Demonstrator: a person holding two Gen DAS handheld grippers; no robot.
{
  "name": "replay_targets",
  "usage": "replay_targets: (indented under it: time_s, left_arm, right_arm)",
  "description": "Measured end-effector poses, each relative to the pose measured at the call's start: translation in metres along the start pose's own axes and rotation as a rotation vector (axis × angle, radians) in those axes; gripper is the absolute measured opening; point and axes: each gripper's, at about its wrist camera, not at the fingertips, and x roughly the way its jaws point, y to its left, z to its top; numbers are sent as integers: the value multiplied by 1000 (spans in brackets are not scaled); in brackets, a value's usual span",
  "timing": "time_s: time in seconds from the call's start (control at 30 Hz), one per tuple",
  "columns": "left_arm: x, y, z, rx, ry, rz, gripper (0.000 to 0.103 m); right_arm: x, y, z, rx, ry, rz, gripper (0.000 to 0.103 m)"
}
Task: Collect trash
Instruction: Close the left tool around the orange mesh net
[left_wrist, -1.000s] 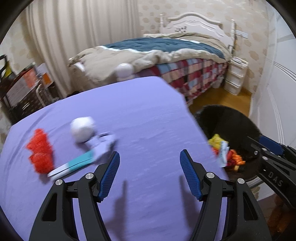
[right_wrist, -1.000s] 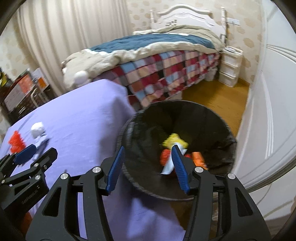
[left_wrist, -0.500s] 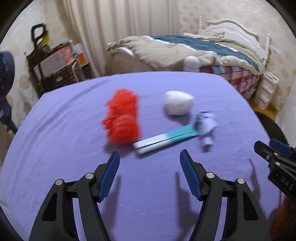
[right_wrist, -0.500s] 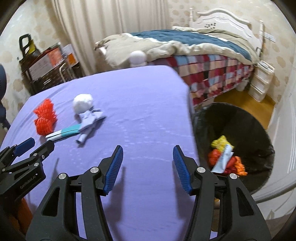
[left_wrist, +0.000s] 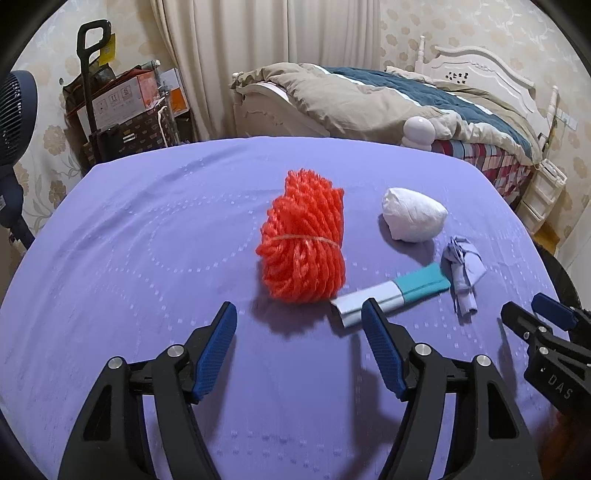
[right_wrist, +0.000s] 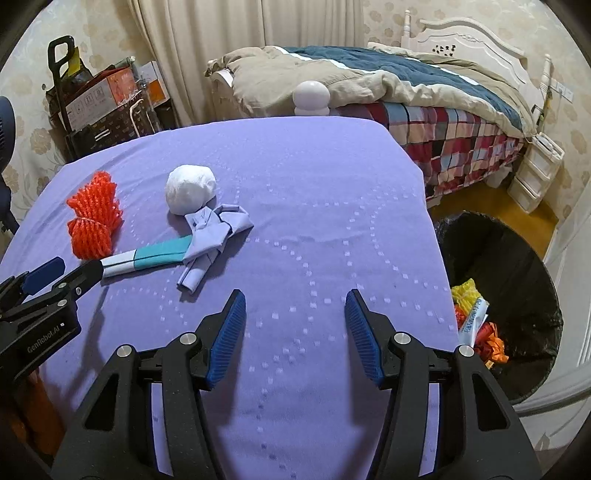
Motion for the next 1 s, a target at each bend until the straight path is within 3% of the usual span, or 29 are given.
replay_targets:
  time_s: [0.43,0.6,1.0]
  left_arm:
    - [19,8,21,-20,4,-12,69]
    - [26,11,25,-19,27,-32,48]
    - [11,28,14,21,-5,13,45]
  right_arm:
    - [13,10,15,-22,10,-4,61]
    - [13,11,15,-18,5,-7,61]
    - [9,29,26,-33,-31,18,61]
